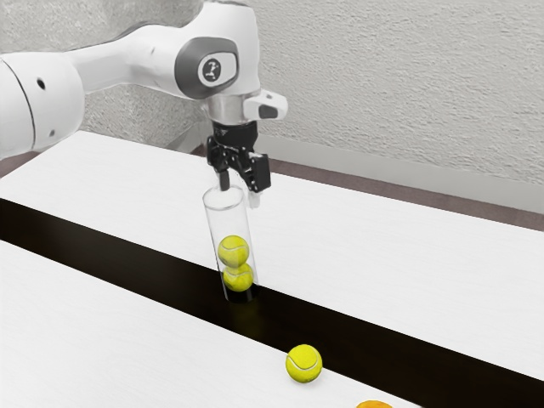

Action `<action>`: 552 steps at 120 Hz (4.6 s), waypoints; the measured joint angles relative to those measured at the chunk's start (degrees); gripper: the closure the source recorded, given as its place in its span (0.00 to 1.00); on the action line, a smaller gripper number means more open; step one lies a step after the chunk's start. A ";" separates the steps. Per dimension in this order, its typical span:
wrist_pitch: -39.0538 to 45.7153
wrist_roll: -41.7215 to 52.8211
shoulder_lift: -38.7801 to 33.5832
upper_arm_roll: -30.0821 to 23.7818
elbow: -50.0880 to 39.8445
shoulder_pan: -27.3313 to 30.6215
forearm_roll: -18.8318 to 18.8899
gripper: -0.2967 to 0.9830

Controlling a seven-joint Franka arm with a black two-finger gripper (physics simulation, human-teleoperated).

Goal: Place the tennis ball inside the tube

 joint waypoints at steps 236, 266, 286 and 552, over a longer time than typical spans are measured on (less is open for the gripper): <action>47.46 -3.95 5.48 -12.85 -35.97 -4.28 2.16 0.23; 48.05 -3.71 5.95 -12.85 -35.03 -4.57 2.71 0.28; 47.80 -3.83 5.30 -12.85 -35.69 -4.57 2.57 0.31; 11.76 0.42 -6.03 4.17 -10.41 -1.53 7.86 0.49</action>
